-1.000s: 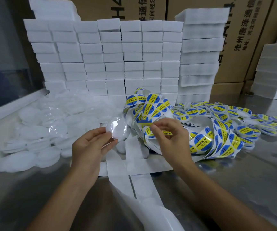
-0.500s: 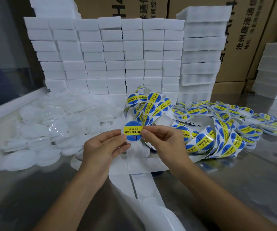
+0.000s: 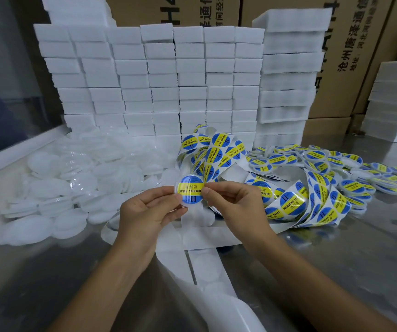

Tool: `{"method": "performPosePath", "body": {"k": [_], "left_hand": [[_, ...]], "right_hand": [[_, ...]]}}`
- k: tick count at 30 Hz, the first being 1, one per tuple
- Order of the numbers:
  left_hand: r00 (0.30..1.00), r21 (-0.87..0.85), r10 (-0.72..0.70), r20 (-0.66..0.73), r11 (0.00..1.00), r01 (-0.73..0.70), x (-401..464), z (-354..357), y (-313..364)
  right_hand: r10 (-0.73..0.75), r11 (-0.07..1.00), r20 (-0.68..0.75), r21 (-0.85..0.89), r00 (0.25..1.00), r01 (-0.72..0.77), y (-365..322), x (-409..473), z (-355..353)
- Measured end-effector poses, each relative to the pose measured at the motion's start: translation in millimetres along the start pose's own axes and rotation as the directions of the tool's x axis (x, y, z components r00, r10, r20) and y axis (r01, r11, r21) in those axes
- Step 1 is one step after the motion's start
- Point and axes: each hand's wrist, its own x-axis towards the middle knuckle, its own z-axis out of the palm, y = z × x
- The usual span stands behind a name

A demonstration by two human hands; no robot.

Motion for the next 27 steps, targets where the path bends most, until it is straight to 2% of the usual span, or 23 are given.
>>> {"method": "performPosePath", "body": {"k": [9,13,16,20,22,24,27], "left_hand": [[0.992,0.117,0.128,0.009,0.985,-0.128,-1,0,-3],[0.973,0.229,0.227,0.043,0.946,-0.231,-2,2,-5],[0.966,0.263,0.247,0.07,0.93,-0.257,-3,3,-6],[0.981,0.127,0.175,0.085,0.975,-0.184,-5,3,-3],[0.987,0.055,0.12,0.103,0.99,-0.126,-6,4,-2],[0.989,-0.004,0.076,0.126,0.997,-0.076,-6,4,-3],[0.983,-0.05,0.034,0.181,0.998,-0.026,-5,3,-4]], "right_hand": [[0.017,0.999,0.002,-0.048,1.0,-0.017,5,2,-3],[0.041,0.998,-0.013,-0.052,0.999,-0.041,5,4,-5],[0.052,0.996,-0.016,-0.067,0.999,-0.053,6,5,-8],[0.004,0.979,-0.062,-0.202,0.998,-0.017,10,5,-8],[-0.078,0.955,-0.046,-0.289,0.996,0.062,14,3,-6],[-0.156,0.946,-0.013,-0.289,0.988,0.146,15,1,-3],[-0.18,0.946,0.055,-0.266,0.982,0.188,18,-3,3]]}}
